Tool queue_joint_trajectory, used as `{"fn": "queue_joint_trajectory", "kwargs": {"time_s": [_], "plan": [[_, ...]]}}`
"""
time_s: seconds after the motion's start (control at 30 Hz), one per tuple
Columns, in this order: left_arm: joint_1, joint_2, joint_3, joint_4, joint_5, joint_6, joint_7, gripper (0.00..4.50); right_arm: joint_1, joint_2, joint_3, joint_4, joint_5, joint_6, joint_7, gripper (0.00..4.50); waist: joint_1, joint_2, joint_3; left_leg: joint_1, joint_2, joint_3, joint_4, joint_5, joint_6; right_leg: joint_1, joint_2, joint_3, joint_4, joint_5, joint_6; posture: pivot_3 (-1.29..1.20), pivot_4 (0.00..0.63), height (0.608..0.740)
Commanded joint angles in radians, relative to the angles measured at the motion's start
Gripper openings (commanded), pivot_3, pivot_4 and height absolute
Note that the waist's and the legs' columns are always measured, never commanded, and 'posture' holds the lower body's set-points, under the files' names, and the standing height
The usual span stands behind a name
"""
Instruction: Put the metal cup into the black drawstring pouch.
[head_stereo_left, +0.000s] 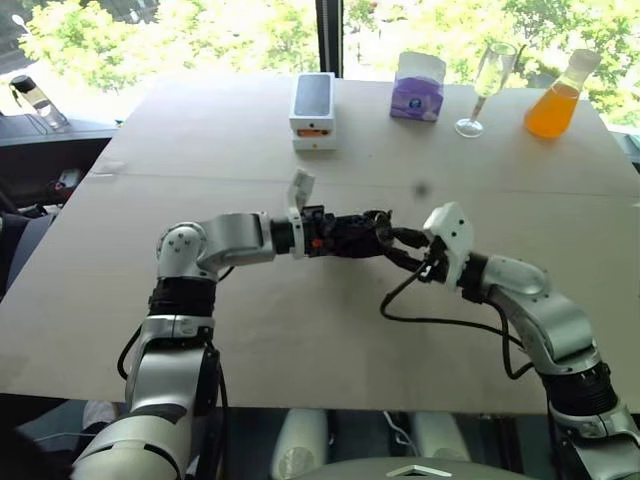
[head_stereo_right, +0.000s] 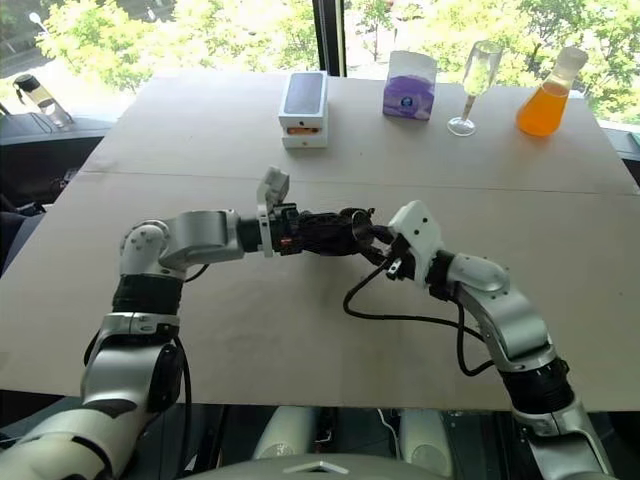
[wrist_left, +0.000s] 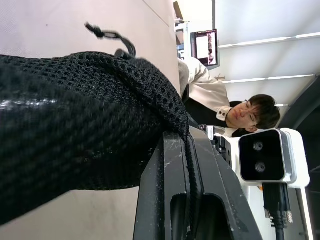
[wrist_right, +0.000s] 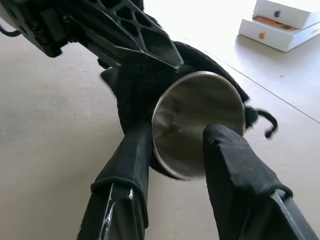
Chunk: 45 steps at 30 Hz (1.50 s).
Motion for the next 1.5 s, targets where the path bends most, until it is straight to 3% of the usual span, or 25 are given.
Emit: {"fn": "queue_joint_trajectory", "kwargs": {"time_s": [0.03, 0.1, 0.53, 0.9, 1.07, 1.17, 1.3, 1.4, 1.5], "plan": [[-0.003, 0.011, -0.002, -0.051, -0.025, -0.008, -0.027, 0.00, -0.031, 0.009, 0.011, -0.009, -0.012, -0.034, 0.005, 0.81, 0.001, 0.000, 0.000, 0.000, 0.000, 0.000, 0.000, 0.000, 0.000, 0.000, 0.000, 0.000, 0.000, 0.000, 0.000, 0.00, 0.150, 0.737], [-0.002, 0.013, -0.006, -0.053, -0.025, -0.009, -0.029, 0.00, -0.039, 0.014, 0.017, 0.005, -0.015, -0.038, 0.006, 0.06, 0.001, 0.000, 0.000, 0.000, 0.000, 0.000, 0.000, 0.000, 0.000, 0.000, 0.000, 0.000, 0.000, 0.000, 0.000, 0.00, 0.150, 0.737], [-0.016, 0.006, -0.044, -0.100, -0.026, 0.001, -0.052, 0.00, -0.083, 0.044, 0.075, 0.051, -0.020, -0.067, 0.072, 0.06, 0.000, 0.000, 0.000, 0.000, 0.000, 0.000, 0.000, 0.000, 0.000, 0.000, 0.000, 0.000, 0.000, 0.000, 0.000, 0.00, 0.150, 0.737], [0.004, -0.061, -0.042, -0.148, -0.026, 0.026, -0.096, 0.00, -0.215, 0.149, 0.152, 0.267, -0.109, -0.249, 0.115, 0.06, 0.001, 0.000, 0.000, 0.000, 0.000, 0.000, 0.000, 0.000, 0.000, 0.000, 0.000, 0.000, 0.000, 0.000, 0.000, 0.00, 0.150, 0.737], [0.046, -0.097, 0.053, -0.118, -0.026, 0.009, -0.058, 0.00, -0.183, 0.206, 0.045, 0.217, -0.014, -0.227, 0.073, 0.06, 0.000, 0.000, 0.000, 0.000, 0.000, 0.000, 0.000, 0.000, 0.000, 0.000, 0.000, 0.000, -0.001, 0.000, 0.000, 0.00, 0.150, 0.737], [0.064, -0.069, 0.059, -0.127, -0.026, 0.011, -0.029, 0.00, -0.145, 0.223, -0.028, 0.165, 0.093, -0.140, 0.068, 0.06, 0.000, 0.000, 0.000, 0.000, 0.000, -0.001, 0.000, 0.000, 0.000, 0.001, 0.000, -0.001, -0.001, 0.000, 0.000, 0.00, 0.150, 0.737], [0.031, -0.005, 0.028, -0.124, -0.026, 0.008, -0.008, 0.00, -0.121, 0.201, -0.011, 0.131, 0.108, -0.108, 0.097, 0.06, -0.001, 0.000, 0.000, 0.000, 0.000, -0.001, 0.000, 0.000, 0.000, 0.001, 0.000, -0.001, 0.000, 0.000, 0.000, 0.00, 0.150, 0.737], [-0.024, 0.086, -0.037, -0.159, 0.166, 0.049, -0.061, 0.00, -0.121, 0.159, 0.033, 0.117, 0.054, -0.123, 0.114, 0.06, -0.001, 0.000, 0.000, 0.000, 0.000, -0.001, 0.000, 0.000, 0.000, 0.000, 0.000, -0.001, 0.000, 0.000, 0.000, 0.00, 0.150, 0.737], [-0.076, 0.176, -0.165, -0.312, 0.416, 0.090, -0.229, 0.00, -0.121, 0.115, 0.068, 0.141, -0.027, -0.177, 0.109, 0.06, -0.001, 0.001, 0.000, 0.000, -0.001, 0.000, 0.000, 0.000, 0.000, 0.000, 0.001, 0.000, 0.000, 0.000, 0.000, 0.00, 0.150, 0.737]]}}
